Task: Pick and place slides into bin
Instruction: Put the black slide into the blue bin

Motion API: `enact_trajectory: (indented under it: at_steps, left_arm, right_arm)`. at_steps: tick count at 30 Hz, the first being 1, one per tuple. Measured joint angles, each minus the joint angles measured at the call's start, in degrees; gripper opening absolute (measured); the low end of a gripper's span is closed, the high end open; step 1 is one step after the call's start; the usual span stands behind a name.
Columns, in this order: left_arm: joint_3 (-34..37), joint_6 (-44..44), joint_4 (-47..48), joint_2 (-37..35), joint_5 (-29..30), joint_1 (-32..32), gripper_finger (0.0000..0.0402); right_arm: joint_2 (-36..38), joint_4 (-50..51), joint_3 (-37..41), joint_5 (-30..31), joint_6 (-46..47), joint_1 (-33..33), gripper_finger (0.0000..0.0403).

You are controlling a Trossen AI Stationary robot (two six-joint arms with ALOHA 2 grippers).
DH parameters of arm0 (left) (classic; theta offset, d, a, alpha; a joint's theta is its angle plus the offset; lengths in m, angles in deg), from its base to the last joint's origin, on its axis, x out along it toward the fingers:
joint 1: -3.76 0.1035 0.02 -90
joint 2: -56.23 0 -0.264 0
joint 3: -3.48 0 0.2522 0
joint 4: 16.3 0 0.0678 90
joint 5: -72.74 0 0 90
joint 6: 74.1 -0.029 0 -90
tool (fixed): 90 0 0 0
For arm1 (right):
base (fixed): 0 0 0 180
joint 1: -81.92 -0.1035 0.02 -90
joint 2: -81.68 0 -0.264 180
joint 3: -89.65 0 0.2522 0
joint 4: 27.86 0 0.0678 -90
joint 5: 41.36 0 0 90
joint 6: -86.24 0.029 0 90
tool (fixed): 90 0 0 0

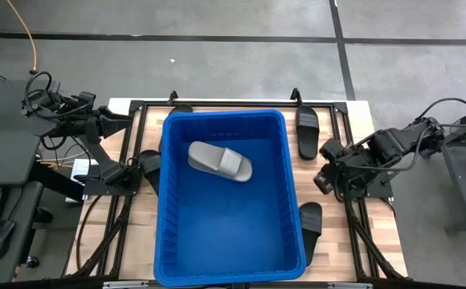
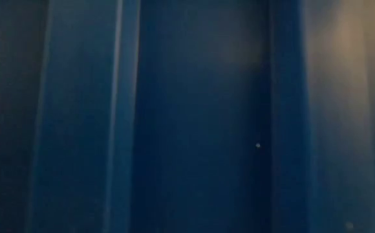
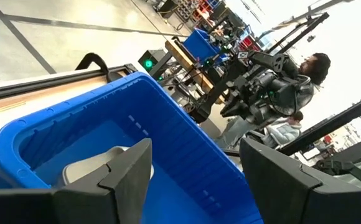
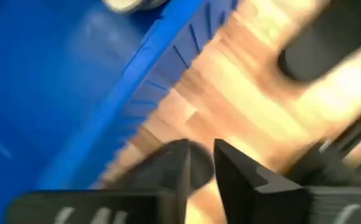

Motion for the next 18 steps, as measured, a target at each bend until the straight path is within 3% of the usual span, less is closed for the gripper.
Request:
enact_trajectory:
  at_steps: [5, 8, 13, 18]
  left_arm:
    - [0.0, 0.0, 0.2, 0.0, 0.4, 0.0, 0.0234]
    - [0.0, 0.0, 0.3, 0.0, 0.5, 0.0, 0.0234]
    - [0.0, 0.0, 0.3, 0.4, 0.5, 0.0, 0.0234]
    - [0.0, 0.1, 0.4, 0.8, 0.0, 0.0, 0.0234]
  right_arm:
    - [1.4, 0.0, 4.2, 8.6, -18.1, 1.5, 0.0131]
    - [1.9, -0.1, 9.1, 8.5, -24.5, 4.4, 0.0173]
    - [4.9, 0.1, 20.9, 5.1, -23.7, 8.7, 0.0218]
    - [7.1, -0.3, 28.0, 9.7, -28.0, 10.8, 0.0236]
